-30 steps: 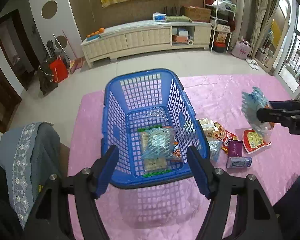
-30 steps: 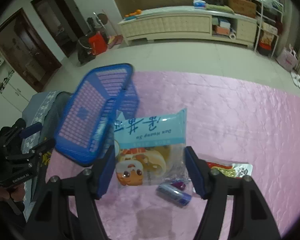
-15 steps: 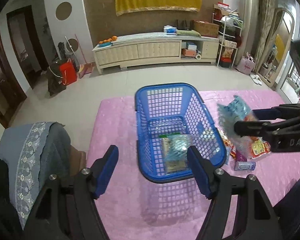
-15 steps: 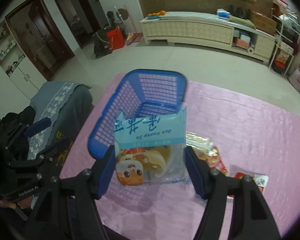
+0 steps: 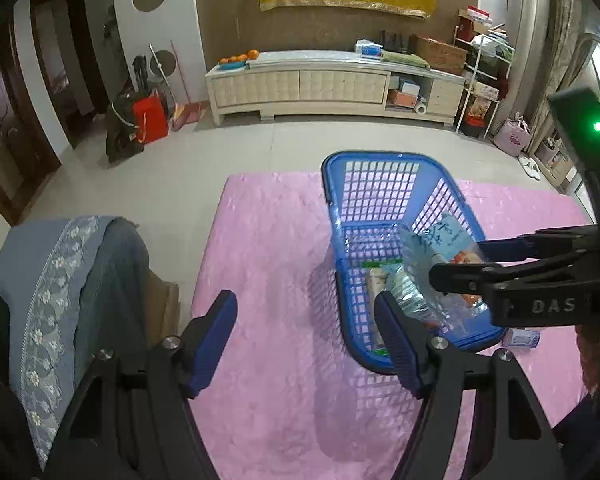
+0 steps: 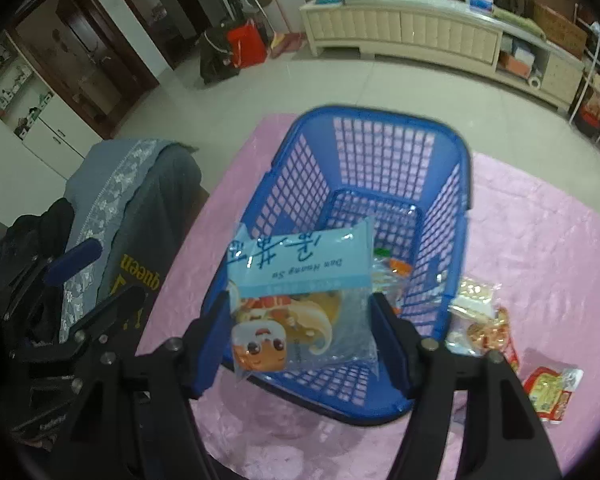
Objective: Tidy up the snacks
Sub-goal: 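Carry the light-blue cake pack over the basket with the right tool and release it, then withdraw both tools from the basket toward the remaining snacks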
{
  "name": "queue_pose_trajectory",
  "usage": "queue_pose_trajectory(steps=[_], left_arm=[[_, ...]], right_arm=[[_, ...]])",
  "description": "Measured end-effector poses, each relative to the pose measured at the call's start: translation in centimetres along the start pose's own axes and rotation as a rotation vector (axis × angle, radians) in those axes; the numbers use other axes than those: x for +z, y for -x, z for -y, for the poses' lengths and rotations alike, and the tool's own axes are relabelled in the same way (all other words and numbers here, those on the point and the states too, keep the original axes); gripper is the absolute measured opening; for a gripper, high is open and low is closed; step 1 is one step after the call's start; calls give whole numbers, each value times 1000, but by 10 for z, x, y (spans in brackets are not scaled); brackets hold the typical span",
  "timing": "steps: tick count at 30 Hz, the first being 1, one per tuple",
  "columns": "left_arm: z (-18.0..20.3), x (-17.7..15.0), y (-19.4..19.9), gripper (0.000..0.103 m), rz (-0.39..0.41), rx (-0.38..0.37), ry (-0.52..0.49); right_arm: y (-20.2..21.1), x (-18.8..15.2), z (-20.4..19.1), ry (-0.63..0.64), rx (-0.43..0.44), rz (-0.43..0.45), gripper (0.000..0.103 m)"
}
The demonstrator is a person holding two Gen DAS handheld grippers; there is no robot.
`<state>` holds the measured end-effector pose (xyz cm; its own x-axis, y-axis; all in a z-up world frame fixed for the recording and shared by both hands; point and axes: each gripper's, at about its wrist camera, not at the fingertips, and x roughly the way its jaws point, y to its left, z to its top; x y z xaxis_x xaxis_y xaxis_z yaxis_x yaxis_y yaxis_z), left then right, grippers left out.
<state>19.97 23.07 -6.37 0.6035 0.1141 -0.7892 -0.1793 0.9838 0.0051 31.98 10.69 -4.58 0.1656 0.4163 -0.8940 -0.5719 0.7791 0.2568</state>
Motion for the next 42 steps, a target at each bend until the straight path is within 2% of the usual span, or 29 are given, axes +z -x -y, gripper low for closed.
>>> queue_pose_trajectory(steps=[6, 11, 16, 18, 19, 20, 30, 42], left_arm=[[-6, -6, -10, 69, -19, 15, 2], [-10, -8, -8, 69, -20, 19, 24], [-12, -13, -1, 69, -21, 17, 20], [-8, -14, 6, 69, -11, 16, 15], [-8, -15, 9, 69, -6, 17, 14], [-7, -15, 12, 69, -1, 19, 14], [21, -11, 60, 69, 65, 2, -6], [91, -11, 100, 69, 130, -34, -103]], right_arm=[[-22, 4, -11, 10, 8, -34, 72], [-26, 3, -17, 27, 16, -37, 73], [-29, -1, -19, 21, 4, -82, 74], [-21, -4, -19, 24, 3, -65, 76], [-18, -5, -19, 25, 3, -61, 83], [-12, -6, -19, 27, 5, -52, 84], [52, -28, -1, 20, -4, 22, 84], [124, -69, 46, -33, -45, 102, 84]])
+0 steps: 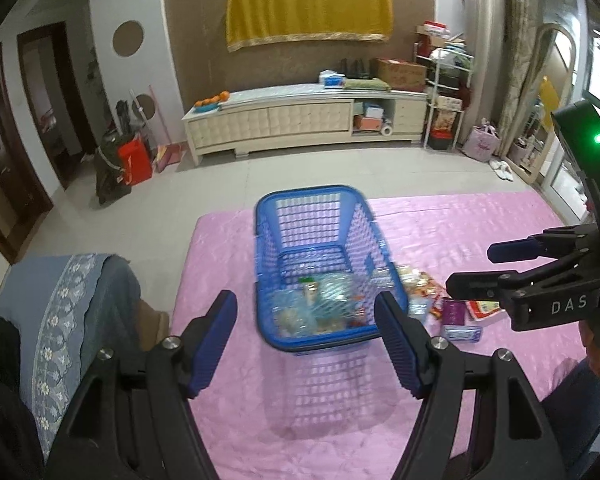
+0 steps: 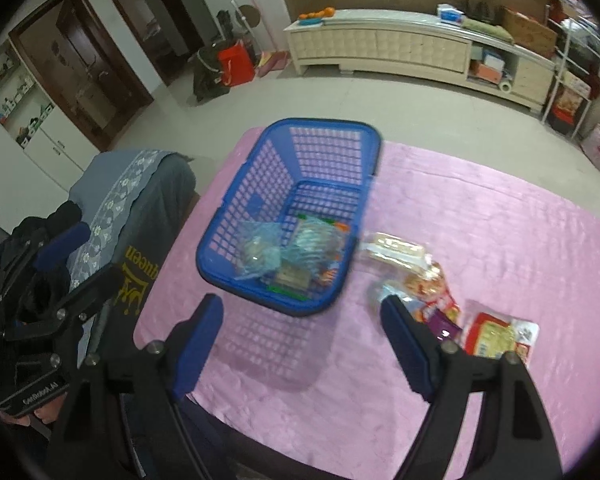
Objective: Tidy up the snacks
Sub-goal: 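Withdraw both tools from the basket toward the remaining snacks, then lower the left tool onto the purple Doublemint gum box and grasp it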
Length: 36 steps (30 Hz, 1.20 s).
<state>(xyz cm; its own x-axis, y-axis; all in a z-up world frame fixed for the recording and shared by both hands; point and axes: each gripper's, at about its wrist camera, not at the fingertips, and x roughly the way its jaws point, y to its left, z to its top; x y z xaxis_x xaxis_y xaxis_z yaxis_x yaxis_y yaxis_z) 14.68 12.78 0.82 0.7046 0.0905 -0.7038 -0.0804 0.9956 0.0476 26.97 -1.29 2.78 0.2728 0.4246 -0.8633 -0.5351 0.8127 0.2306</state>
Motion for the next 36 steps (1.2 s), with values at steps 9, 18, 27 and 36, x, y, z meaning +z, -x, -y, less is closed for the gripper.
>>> queue_pose_trajectory(steps=[9, 18, 27, 36], left_arm=[[61, 3, 0, 81, 19, -48, -89], [114, -1, -13, 82, 5, -100, -186], [165, -17, -46, 83, -38, -139, -285], [194, -39, -87, 83, -95, -182, -367]], right_arm=[[32, -27, 51, -62, -40, 31, 84], [55, -57, 102, -121, -79, 56, 84], [42, -85, 149, -179, -104, 18, 84], [17, -108, 183, -197, -127, -9, 84]])
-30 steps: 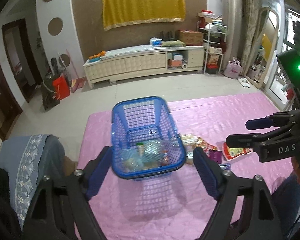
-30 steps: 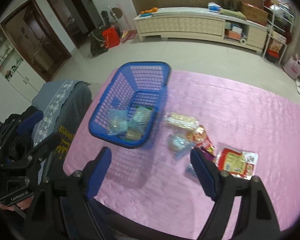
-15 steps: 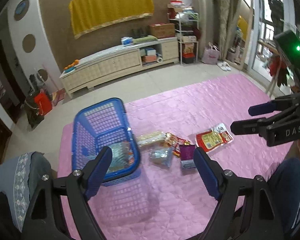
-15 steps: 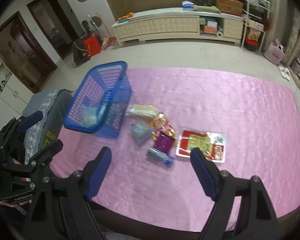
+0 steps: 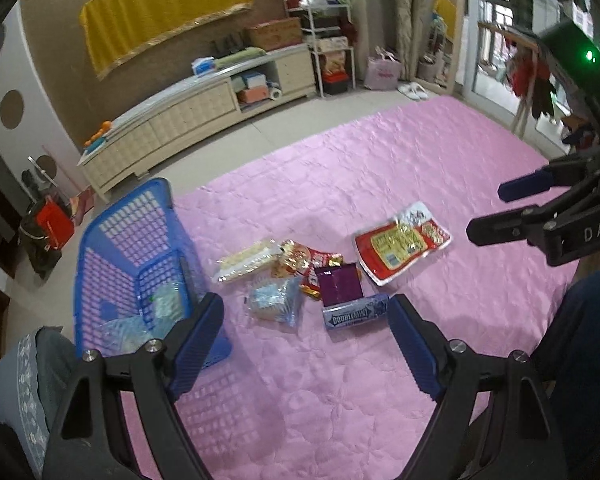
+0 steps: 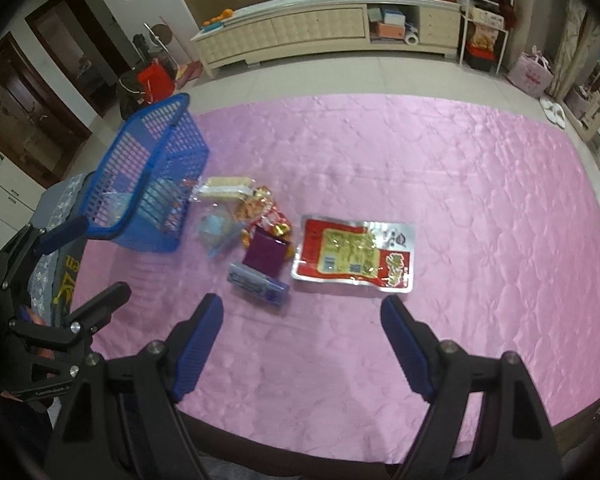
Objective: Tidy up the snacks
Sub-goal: 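Lower the left tool onto the purple Doublemint gum box and grasp it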
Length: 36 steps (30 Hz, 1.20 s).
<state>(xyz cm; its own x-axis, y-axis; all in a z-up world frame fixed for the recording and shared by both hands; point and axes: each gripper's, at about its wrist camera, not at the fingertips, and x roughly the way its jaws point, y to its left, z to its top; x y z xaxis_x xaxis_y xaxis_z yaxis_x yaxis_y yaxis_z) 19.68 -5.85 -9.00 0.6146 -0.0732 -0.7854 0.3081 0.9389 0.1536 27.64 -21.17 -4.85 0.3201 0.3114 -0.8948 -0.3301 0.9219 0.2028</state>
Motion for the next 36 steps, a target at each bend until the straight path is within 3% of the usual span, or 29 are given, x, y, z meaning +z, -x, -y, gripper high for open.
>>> queue_pose_trajectory(steps=[9, 16, 20, 32, 36], left_arm=[[18, -8, -62, 82, -77, -44, -141], [40, -16, -106, 82, -137, -75, -325], [55, -16, -125, 82, -149, -57, -429], [82, -15, -148, 82, -190, -84, -585], [86, -18, -154, 72, -219, -84, -600]], right_arm=[[-53, -11, 24, -15, -13, -68, 84], [-86, -16, 46, -43, -11, -113, 84], [-97, -18, 56, -60, -8, -131, 84], [-92, -20, 86, -100, -6, -128, 84], [-85, -22, 94, -106, -14, -123, 84]])
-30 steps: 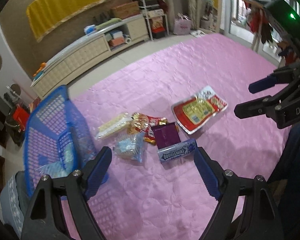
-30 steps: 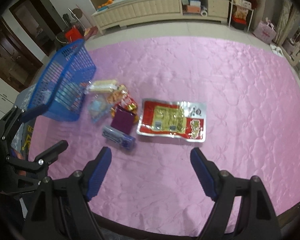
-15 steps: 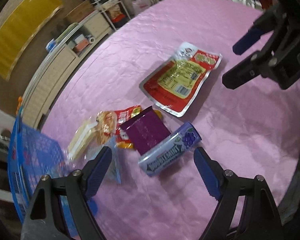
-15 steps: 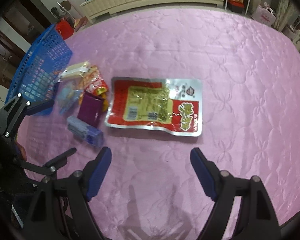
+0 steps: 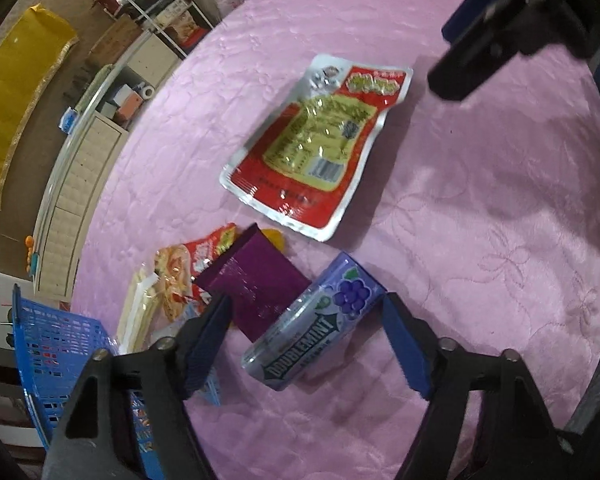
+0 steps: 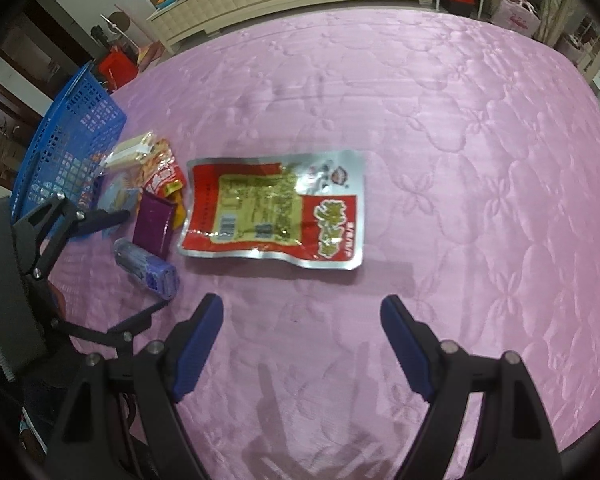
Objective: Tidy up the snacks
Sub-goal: 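Lower the left tool onto the purple Doublemint gum box and grasp it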
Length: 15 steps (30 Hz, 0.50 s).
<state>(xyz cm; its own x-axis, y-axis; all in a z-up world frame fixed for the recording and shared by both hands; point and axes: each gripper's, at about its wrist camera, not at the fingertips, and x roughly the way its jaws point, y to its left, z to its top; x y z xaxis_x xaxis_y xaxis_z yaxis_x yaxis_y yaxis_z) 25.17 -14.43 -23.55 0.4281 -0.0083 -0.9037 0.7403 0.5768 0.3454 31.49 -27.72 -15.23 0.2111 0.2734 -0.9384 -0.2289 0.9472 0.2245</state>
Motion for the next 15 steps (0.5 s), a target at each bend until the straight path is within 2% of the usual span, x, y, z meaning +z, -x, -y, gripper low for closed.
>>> queue_pose_trajectory(steps=[2, 4, 7, 9, 12, 15], left_arm=[[-2, 0, 0, 70, 3, -11, 9], [-2, 0, 0, 63, -3, -39, 18], [-2, -2, -1, 51, -13, -80, 43], [-4, -3, -2, 38, -22, -104, 69], [-1, -4, -1, 32, -25, -119, 90], [-2, -6, -1, 30, -31, -115, 137]], right_arm=[[3, -1, 2, -2, -4, 4, 84], [6, -2, 5, -2, -8, 7, 84], [11, -2, 12, -5, -11, 11, 84], [12, -2, 14, 1, -11, 14, 84], [14, -3, 16, 18, -9, 11, 84], [19, -1, 15, 69, -11, 21, 84]])
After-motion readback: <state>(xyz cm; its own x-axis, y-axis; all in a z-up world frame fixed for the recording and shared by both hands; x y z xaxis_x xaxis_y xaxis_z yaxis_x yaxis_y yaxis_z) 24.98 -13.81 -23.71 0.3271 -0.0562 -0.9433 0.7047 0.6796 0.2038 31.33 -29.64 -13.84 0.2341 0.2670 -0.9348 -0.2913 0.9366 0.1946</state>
